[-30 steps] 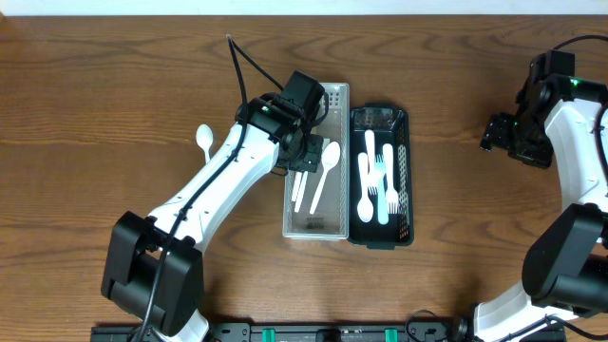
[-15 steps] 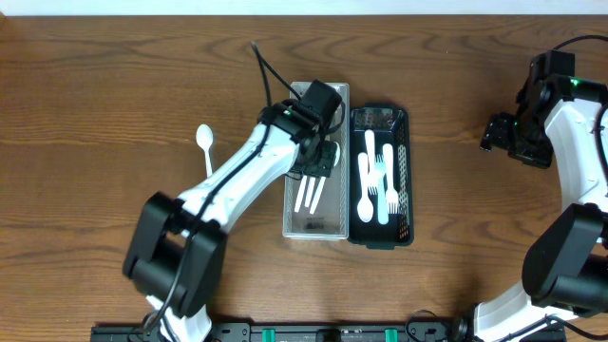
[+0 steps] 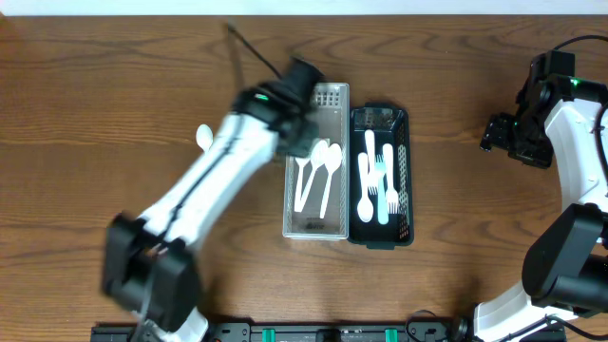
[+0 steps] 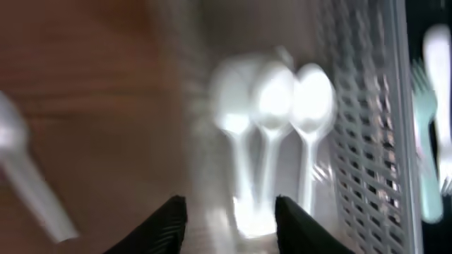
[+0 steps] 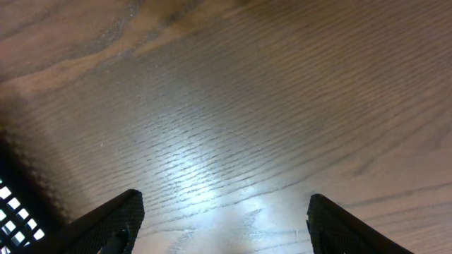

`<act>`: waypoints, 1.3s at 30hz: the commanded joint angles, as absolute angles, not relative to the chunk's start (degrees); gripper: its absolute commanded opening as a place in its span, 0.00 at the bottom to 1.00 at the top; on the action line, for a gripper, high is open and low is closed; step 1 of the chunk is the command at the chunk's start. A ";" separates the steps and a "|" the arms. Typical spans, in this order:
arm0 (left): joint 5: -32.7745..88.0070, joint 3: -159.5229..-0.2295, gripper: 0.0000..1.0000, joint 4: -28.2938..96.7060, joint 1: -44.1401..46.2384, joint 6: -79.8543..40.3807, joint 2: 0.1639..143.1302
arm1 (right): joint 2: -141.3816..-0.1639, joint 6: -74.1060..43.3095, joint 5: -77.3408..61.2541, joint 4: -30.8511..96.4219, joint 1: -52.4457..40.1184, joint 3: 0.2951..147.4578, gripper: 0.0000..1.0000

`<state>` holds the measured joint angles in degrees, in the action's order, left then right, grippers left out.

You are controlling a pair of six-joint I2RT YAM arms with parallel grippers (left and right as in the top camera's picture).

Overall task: Pack container
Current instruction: 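Grasp the last white spoon with the left gripper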

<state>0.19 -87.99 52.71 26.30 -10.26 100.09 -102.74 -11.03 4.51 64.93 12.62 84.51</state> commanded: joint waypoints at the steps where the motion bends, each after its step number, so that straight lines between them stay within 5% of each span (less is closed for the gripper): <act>1: -5.19 -89.58 0.52 54.92 17.47 -9.89 94.19 | -103.20 -10.20 4.47 64.97 13.13 84.31 0.77; 10: -3.03 -87.15 0.63 55.29 -0.05 -9.87 98.96 | -103.20 -10.22 4.45 64.97 13.10 84.31 0.77; 15: -3.03 -86.39 0.70 52.69 -0.97 -9.85 107.20 | -103.20 -10.20 4.45 65.12 13.10 84.31 0.77; 29: 1.56 -86.35 0.68 50.26 -0.95 -8.14 124.09 | -103.20 -10.17 4.47 65.34 13.13 84.31 0.77; 39: 3.70 -86.35 0.30 51.83 -0.95 -7.07 125.19 | -103.20 -10.20 4.49 65.39 13.13 84.31 0.77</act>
